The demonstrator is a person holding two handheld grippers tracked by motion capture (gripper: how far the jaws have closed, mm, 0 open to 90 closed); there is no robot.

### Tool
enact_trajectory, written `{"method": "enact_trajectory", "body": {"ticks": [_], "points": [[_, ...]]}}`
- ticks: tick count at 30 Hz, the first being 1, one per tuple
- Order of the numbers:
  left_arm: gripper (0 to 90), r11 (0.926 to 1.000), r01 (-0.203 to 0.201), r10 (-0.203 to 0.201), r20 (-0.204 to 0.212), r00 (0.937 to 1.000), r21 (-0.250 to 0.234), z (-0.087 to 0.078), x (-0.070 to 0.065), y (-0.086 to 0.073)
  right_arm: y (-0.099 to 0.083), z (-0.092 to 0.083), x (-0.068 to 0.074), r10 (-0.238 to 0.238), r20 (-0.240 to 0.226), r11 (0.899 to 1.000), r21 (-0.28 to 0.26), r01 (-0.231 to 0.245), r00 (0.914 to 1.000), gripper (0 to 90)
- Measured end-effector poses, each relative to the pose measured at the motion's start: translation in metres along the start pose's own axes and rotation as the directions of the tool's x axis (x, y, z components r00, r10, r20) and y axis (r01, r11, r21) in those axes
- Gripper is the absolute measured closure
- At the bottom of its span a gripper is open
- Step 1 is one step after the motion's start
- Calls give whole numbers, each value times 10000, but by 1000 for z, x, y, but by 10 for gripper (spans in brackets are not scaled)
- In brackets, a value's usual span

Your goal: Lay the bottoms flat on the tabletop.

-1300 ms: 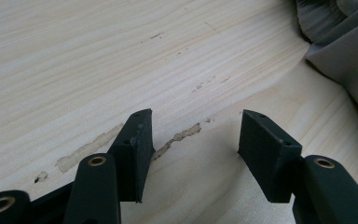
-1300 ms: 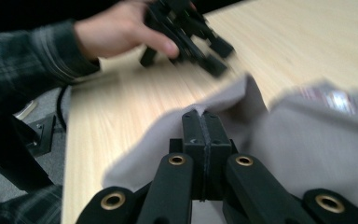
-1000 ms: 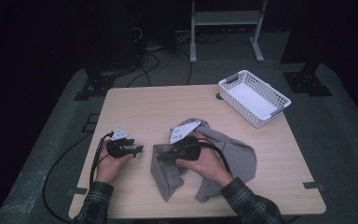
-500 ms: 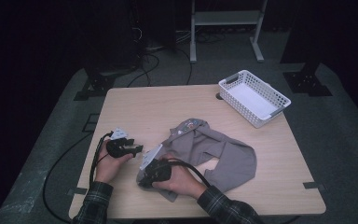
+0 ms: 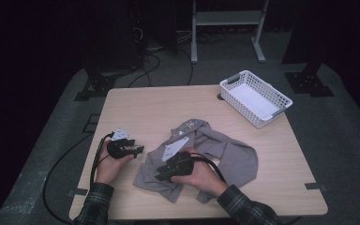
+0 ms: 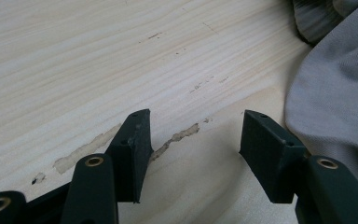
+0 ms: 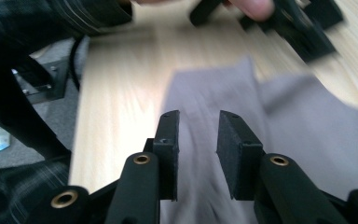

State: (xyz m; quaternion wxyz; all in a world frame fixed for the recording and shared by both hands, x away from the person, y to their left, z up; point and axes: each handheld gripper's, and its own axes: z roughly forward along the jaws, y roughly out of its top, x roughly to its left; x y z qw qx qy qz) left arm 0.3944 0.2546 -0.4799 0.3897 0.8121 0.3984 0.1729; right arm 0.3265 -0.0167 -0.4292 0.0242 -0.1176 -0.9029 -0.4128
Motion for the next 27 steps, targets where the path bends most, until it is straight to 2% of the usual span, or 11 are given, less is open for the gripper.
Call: {"method": "enact_trajectory", "body": {"ticks": [4,8,13,16,17,18,20,24,27], "points": [[424,10000,-35,35,-23,10000,-7,0,-1,0,-25,-9,-9,515,173,9986,77,-516,9985,673],[423,10000,-77,77,-69,9999,-13,1,-1,0,-45,-12,-13,984,96,9950,161,-985,9951,662],[421,9998,-191,191,-113,9998,51,1,-2,0,-54,-17,-16,1290,161,9916,38,-1291,9915,613],[419,9997,-236,237,-138,9996,88,1,-3,1,-56,-15,-19,1494,135,9887,104,-1495,9887,565],[419,9997,-231,232,-138,9996,73,1,-3,1,-57,-13,-19,1486,127,9887,175,-1488,9888,636],[419,9997,-232,233,-133,9996,76,1,-3,1,-57,-11,-18,1399,108,9898,235,-1402,9901,752],[419,9998,-190,191,-101,9998,39,1,-2,0,-56,-12,-14,1146,209,9928,325,-1153,9932,839],[419,9998,-174,175,-96,9998,43,1,-2,0,-49,-23,-9,782,145,9969,107,-783,9968,860],[419,9997,-230,231,-113,9997,57,1,-2,0,-45,-32,-4,662,-435,9978,-45,-665,9969,860]]}}
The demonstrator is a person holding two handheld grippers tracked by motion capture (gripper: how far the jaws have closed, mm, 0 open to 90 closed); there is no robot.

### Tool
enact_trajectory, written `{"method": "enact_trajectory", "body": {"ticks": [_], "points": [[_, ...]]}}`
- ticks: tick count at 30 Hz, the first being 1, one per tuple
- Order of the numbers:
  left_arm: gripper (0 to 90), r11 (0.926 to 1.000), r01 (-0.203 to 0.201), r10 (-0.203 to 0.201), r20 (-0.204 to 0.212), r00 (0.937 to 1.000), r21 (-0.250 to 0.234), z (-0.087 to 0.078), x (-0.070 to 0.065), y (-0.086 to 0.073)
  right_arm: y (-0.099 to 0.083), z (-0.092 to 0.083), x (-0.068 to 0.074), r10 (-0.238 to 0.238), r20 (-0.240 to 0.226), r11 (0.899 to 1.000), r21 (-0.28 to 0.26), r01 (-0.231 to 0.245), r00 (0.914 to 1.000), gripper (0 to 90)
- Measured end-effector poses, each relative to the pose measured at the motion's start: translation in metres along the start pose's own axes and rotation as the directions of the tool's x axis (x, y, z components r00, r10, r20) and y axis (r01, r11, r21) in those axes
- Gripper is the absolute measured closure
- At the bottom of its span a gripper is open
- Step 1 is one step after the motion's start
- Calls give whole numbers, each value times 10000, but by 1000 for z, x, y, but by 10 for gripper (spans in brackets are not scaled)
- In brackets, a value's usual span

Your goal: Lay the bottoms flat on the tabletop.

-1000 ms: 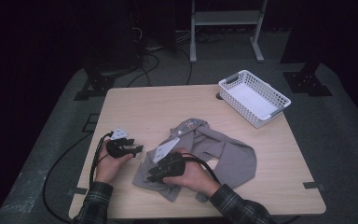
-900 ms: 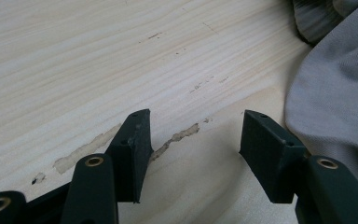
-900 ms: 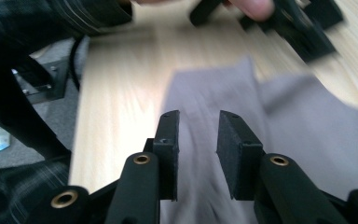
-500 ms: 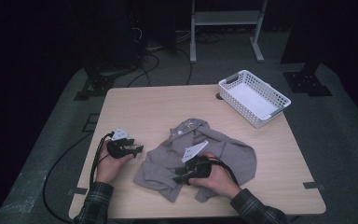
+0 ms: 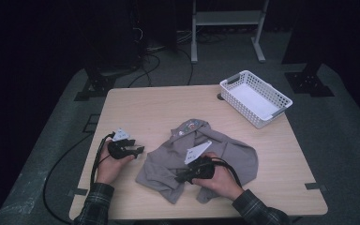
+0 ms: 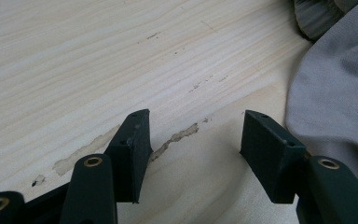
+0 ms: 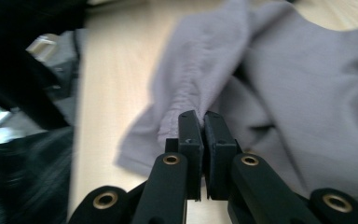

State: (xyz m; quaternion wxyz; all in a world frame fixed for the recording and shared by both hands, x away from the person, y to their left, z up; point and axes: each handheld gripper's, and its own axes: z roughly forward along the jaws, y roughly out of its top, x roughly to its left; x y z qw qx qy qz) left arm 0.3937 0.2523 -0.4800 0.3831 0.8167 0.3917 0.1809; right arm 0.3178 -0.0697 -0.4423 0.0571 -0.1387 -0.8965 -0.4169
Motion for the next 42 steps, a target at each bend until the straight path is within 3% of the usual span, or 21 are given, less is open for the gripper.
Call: {"method": "enact_trajectory", "body": {"ticks": [4,9,15,17,19,21,22,24,25,26,28,31,34,37,42], "points": [[415,10000,-57,57,-34,10000,2,0,-1,0,0,-4,12,-360,-766,9994,-13,360,9964,860],[412,10000,-40,40,-26,10000,-41,1,-1,0,-1,-2,35,-762,-1634,9967,137,795,9836,860],[409,10000,-77,77,-33,10000,9,1,-2,0,-3,4,56,-1274,-2649,9884,458,1445,9558,849],[409,10000,-85,85,-42,10000,9,1,-2,0,-4,4,60,-1425,-3060,9859,407,1625,9413,771],[409,10000,-90,90,-42,10000,4,1,-2,0,-4,2,61,-1582,-3151,9856,73,1690,9358,681],[408,9999,-110,110,-56,9999,-9,1,-2,0,-3,-3,57,-1559,-2985,9875,-257,1553,9416,657],[408,9999,-117,117,-65,9999,1,1,-2,0,-2,-6,54,-1480,-2701,9890,-375,1432,9514,646],[408,9999,-113,113,-63,9999,1,1,-2,0,-2,-11,44,-1372,-1912,9903,-478,1304,9719,649],[408,9999,-114,114,-63,9999,0,1,-2,0,-3,-13,39,-1171,-1297,9927,-424,1125,9846,646],[408,9999,-111,111,-56,9999,-4,1,-2,0,-4,-13,33,-1144,-648,9930,-369,1122,9913,651],[408,9999,-121,121,-62,9999,34,0,-2,0,-5,-12,21,-923,-44,9952,-338,921,9957,649],[408,9999,-120,121,-61,9999,37,0,-2,0,-5,-7,10,-824,738,9965,-104,834,9939,634],[406,9999,-111,111,-37,9999,19,1,-2,0,-8,-15,1,-543,883,9982,-210,563,9946,617],[406,10000,-86,86,-4,10000,33,0,-1,0,-17,-36,-9,-120,1329,9985,-517,190,9911,604],[403,9999,-141,142,-66,9999,20,1,-2,0,-41,-70,-20,456,2164,9967,-759,-297,9752,595]]}}
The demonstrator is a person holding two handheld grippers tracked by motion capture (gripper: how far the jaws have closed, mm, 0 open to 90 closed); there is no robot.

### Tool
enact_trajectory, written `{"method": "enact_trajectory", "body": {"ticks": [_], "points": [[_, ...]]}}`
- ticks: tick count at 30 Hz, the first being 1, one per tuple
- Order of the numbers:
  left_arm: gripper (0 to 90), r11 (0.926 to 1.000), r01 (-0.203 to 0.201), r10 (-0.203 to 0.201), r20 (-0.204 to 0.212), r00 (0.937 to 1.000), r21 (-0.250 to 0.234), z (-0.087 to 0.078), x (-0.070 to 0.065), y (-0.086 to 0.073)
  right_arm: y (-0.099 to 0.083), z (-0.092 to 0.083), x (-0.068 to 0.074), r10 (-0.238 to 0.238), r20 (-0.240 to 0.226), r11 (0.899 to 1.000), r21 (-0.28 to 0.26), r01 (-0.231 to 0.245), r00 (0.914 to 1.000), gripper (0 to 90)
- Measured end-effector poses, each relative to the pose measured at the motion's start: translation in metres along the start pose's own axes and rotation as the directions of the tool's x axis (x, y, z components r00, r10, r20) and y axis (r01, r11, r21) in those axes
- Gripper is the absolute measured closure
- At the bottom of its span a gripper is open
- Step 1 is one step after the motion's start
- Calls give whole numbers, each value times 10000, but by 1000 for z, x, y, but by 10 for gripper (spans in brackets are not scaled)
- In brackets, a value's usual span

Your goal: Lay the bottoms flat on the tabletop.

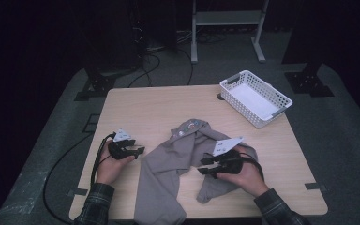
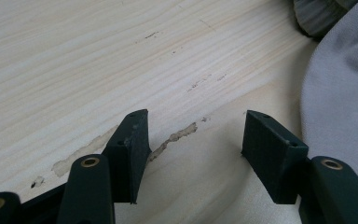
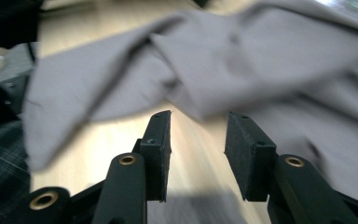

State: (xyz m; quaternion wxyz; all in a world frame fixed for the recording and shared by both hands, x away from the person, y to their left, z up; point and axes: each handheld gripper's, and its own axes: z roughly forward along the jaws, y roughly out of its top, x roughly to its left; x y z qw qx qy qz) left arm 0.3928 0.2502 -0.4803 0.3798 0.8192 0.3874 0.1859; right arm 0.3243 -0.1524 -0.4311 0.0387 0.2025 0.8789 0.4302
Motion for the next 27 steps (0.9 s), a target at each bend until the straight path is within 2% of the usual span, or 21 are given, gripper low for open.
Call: {"method": "enact_trajectory", "body": {"ticks": [4,5,7,11,13,15,18,19,21,24,27], "points": [[402,10000,-39,39,4,10000,31,0,0,0,-22,-17,-15,449,414,9988,166,-456,9981,585],[403,10000,-42,42,4,10000,32,0,0,0,-26,-19,-18,611,381,9979,172,-618,9974,585],[402,10000,-39,38,5,10000,26,0,0,0,-31,-19,-20,640,152,9976,271,-644,9978,589],[401,10000,-47,47,1,10000,18,0,0,0,-30,-5,-18,406,-334,9979,520,-389,9986,592],[399,10000,-58,58,9,10000,19,0,0,0,-29,4,-18,286,-441,9967,775,-251,9986,581],[398,10000,-64,64,12,10000,19,0,0,0,-30,13,-18,81,-325,9931,1168,-42,9994,579],[397,10000,-69,69,15,10000,28,0,0,0,-32,19,-15,-180,-198,9878,1544,209,9996,693],[396,10000,-77,77,18,10000,43,0,0,0,-31,19,-14,-230,-20,9866,1617,230,9997,755],[396,10000,-83,83,21,10000,53,0,0,0,-31,18,-13,-384,203,9841,1742,343,9991,819],[395,9999,-84,84,23,10000,55,0,0,0,-31,14,-14,-121,212,9858,1680,84,9997,846],[395,9999,-82,81,22,10000,59,0,0,0,-28,0,-14,24,126,9941,1081,-37,9999,847]]}}
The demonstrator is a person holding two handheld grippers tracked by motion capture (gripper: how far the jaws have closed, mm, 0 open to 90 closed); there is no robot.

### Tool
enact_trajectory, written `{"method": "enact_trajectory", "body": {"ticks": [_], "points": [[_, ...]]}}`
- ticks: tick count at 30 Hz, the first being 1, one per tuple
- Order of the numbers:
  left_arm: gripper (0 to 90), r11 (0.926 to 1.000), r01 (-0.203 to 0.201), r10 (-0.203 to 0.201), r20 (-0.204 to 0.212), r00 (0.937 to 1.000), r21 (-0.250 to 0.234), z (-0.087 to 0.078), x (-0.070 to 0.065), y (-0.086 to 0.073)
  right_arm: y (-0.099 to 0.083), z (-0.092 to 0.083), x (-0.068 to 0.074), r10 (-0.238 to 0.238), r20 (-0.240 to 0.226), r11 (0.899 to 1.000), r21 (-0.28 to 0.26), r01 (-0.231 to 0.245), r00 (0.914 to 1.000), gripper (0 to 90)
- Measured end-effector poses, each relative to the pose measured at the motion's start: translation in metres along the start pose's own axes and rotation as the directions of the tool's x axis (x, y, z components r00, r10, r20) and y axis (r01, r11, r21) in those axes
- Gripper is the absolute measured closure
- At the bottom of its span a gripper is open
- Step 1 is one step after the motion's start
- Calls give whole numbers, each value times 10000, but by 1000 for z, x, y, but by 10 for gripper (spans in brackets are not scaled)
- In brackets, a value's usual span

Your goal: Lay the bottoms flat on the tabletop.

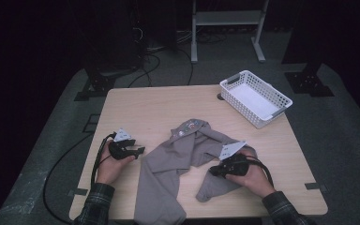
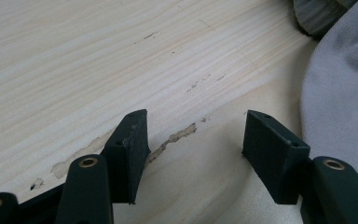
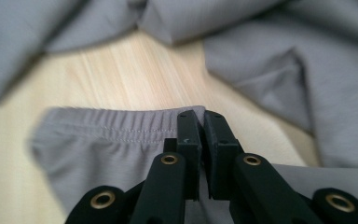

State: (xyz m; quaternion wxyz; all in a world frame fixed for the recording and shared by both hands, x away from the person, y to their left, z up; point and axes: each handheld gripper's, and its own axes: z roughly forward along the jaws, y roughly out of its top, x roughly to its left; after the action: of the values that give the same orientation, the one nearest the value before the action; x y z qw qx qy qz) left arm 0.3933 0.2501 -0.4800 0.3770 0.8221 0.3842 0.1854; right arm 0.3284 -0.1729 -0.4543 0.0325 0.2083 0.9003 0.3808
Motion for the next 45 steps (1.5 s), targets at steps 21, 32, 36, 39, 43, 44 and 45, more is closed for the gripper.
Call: {"method": "enact_trajectory", "body": {"ticks": [21,32,36,39,43,44,45], "points": [[391,10000,-17,17,10,10000,-6,0,0,0,-86,-109,49,715,-1752,9959,-426,-802,9819,758],[390,10000,-9,9,-16,10000,-17,1,0,1,-59,-80,2,693,1048,9946,-838,-606,9921,616],[390,10000,-8,8,-11,10000,-24,1,0,1,-45,-54,-24,608,1503,9975,-455,-545,9868,625],[389,10000,-4,4,-6,10000,-20,1,0,1,-40,-37,-38,563,1537,9983,46,-577,9865,679],[388,10000,-27,27,-8,10000,-2,1,0,1,-40,-26,-40,501,1358,9965,597,-586,9895,793],[388,10000,-25,25,-9,10000,-3,1,0,1,-39,-26,-39,431,1343,9964,672,-525,9900,827],[388,10000,-28,28,-10,10000,-3,1,0,1,-39,-27,-36,367,1327,9962,734,-467,9905,849]]}}
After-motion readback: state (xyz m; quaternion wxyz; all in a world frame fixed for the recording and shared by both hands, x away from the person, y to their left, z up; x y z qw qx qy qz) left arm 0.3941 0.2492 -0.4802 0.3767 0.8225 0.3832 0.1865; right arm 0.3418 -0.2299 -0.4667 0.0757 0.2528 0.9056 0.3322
